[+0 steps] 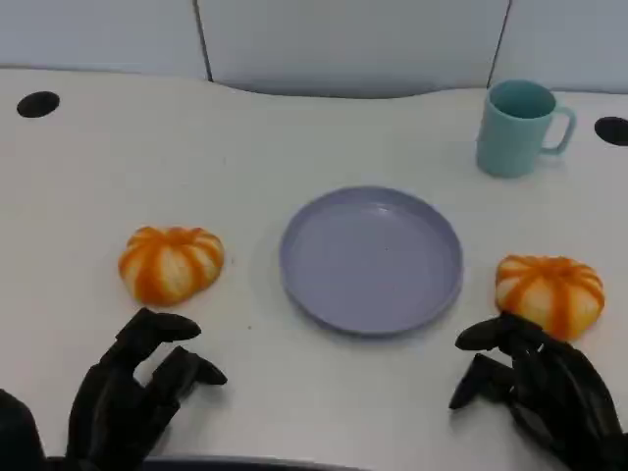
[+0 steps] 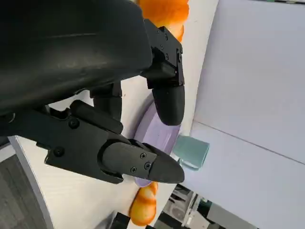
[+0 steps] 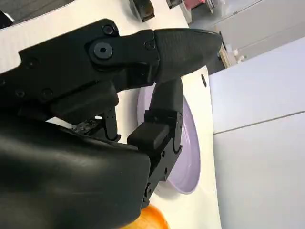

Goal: Grasp the bread from the table and place it into the plate.

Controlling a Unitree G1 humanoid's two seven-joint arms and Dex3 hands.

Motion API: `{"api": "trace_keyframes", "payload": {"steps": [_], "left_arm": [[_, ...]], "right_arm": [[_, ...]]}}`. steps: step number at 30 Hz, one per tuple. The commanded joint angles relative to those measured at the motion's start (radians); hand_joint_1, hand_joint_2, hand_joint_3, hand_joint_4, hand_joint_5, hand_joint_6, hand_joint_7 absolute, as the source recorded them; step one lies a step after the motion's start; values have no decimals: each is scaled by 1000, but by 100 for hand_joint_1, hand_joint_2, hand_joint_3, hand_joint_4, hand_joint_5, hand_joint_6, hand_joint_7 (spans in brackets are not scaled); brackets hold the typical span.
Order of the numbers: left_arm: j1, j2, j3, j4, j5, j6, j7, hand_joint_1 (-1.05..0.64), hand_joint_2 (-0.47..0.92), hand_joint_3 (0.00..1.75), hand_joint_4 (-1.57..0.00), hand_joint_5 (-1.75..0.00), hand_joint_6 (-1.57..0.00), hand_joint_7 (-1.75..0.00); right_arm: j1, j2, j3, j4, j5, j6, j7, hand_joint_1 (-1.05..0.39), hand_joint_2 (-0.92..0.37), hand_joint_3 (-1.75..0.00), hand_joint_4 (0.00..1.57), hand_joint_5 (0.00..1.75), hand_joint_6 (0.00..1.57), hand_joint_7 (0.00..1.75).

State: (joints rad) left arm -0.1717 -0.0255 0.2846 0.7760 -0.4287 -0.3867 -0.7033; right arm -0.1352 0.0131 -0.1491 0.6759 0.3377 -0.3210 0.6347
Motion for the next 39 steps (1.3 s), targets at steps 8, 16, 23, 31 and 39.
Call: {"api": "trace_keyframes", "payload": {"steps": [8,16,23,31,39], "left_arm": [[1,21,4,-1,9,-26,-1,-65,92,12,-34,-175,-24,-147],[-3,56,-33,-6,132,-212,51,-58,92,25,-23,-174,-21,-140],[4,88,-76,-98,162,-249,61,-55,92,10,-17,-159,-30,-103],[-4,225,-143,-233,504,-343,302,-66,92,13,-15,-118,-43,-40],[-58,374,-216,-339,863,-272,566,-77,92,17,-2,-86,-34,-14]], "right_arm": [[16,-7,-3,7,-8,5,-5,-44,-92,-37,67,148,70,103],[30,-3,3,-18,-8,24,-19,-45,-92,-36,68,148,71,103],[31,-2,1,-15,4,24,-3,-45,-92,-35,68,149,71,101],[56,3,13,-76,-8,64,-41,-44,-92,-36,67,150,71,103],[57,6,11,-71,-1,61,-31,-44,-92,-36,68,150,70,105]]}}
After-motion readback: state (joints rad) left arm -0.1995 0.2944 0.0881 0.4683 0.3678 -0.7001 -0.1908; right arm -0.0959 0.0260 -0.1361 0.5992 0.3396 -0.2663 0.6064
